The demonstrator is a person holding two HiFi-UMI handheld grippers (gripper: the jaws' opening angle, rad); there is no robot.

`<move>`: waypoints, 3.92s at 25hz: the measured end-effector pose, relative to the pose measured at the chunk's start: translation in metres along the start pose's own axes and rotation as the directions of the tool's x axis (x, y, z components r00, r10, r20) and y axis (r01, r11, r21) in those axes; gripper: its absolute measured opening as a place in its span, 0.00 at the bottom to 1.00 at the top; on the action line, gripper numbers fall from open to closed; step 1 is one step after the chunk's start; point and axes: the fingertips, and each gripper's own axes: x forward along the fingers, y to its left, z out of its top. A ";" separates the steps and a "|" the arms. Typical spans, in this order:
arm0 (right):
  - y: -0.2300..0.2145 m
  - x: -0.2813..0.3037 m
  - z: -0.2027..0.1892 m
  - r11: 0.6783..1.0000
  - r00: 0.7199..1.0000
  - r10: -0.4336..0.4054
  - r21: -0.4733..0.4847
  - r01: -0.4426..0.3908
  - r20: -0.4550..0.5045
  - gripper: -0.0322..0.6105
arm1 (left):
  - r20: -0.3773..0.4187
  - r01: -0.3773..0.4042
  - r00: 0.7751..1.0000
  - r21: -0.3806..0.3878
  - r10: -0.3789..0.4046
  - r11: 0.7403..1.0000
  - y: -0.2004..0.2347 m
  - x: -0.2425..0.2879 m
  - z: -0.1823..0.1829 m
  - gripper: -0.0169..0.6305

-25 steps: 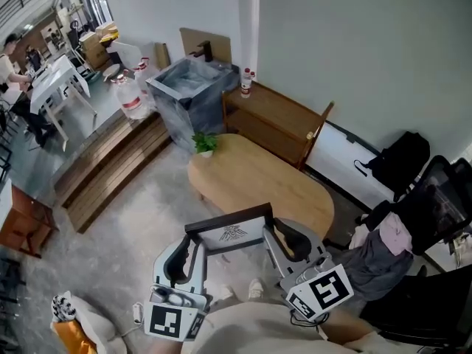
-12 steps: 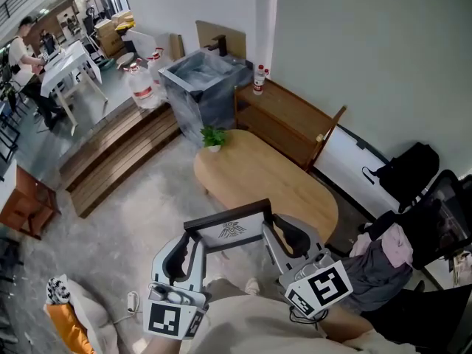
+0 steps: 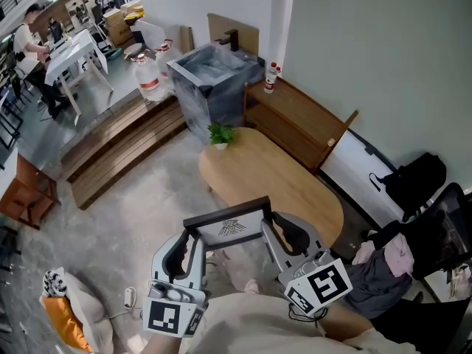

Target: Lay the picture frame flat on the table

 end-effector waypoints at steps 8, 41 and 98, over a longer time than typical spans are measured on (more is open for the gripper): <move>-0.015 0.062 -0.008 1.000 1.000 -0.014 -0.005 0.014 -0.027 0.14 | -0.002 0.015 1.000 -0.019 -0.015 1.000 0.051 0.046 -0.010 0.15; -0.094 0.380 0.021 0.969 0.967 -0.241 0.028 0.244 -0.089 0.14 | -0.066 0.231 0.969 -0.073 -0.236 0.970 0.307 0.284 -0.001 0.15; -0.340 0.492 -0.484 0.878 0.713 -0.048 0.312 0.364 -0.699 0.14 | -0.568 -0.076 0.773 -0.528 -0.284 0.846 0.306 0.505 -0.531 0.14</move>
